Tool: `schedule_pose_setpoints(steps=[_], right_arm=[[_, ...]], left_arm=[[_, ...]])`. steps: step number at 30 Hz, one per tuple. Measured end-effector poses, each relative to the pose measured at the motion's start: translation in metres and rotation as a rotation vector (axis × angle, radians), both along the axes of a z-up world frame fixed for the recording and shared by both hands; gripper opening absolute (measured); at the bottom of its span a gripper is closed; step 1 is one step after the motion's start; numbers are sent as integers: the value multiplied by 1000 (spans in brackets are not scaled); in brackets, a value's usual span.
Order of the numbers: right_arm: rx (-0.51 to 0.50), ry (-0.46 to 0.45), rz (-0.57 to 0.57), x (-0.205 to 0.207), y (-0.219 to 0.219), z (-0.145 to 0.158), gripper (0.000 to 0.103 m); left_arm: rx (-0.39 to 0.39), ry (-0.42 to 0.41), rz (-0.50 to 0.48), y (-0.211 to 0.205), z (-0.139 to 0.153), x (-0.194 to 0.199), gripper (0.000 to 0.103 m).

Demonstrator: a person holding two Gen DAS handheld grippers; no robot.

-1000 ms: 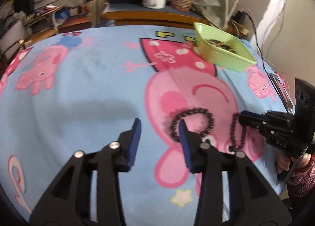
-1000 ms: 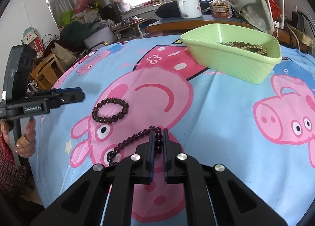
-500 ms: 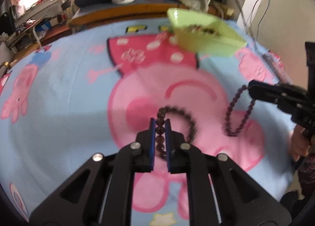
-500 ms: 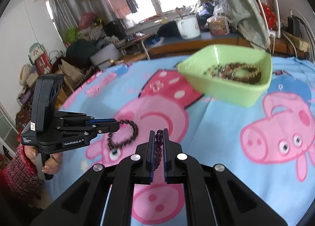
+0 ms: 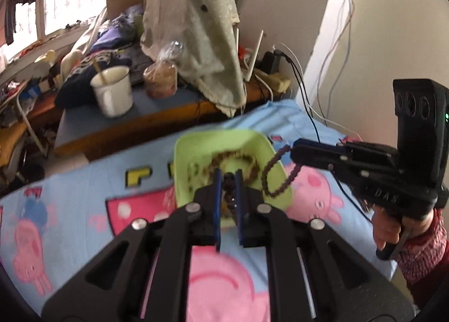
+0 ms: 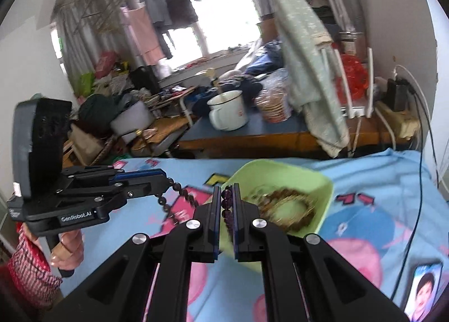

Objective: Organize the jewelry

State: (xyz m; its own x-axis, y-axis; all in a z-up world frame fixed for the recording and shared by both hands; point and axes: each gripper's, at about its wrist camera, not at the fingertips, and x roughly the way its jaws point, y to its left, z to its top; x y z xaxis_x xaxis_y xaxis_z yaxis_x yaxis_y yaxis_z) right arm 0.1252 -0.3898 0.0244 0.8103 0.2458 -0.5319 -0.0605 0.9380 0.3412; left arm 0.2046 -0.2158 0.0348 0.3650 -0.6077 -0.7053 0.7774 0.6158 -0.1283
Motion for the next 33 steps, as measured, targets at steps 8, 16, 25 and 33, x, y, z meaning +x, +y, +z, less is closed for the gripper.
schedule_pose_setpoints(steps=[8,16,25,33], right_arm=[[4,91,-56,45,-34,-36,0],[-85,83,-107,60,-23,-56,0],[18,-72,-274,-15,2,-36,19],[-22,-20,-374,-103,70,-60,44]], left_arm=[[65,29,52,-54,-36,46,8],[169,-34,112,-77,-65,61,21],[6,-194,210,-1,-40,-2,48],[26,-352,256,67,-48,-98,60]])
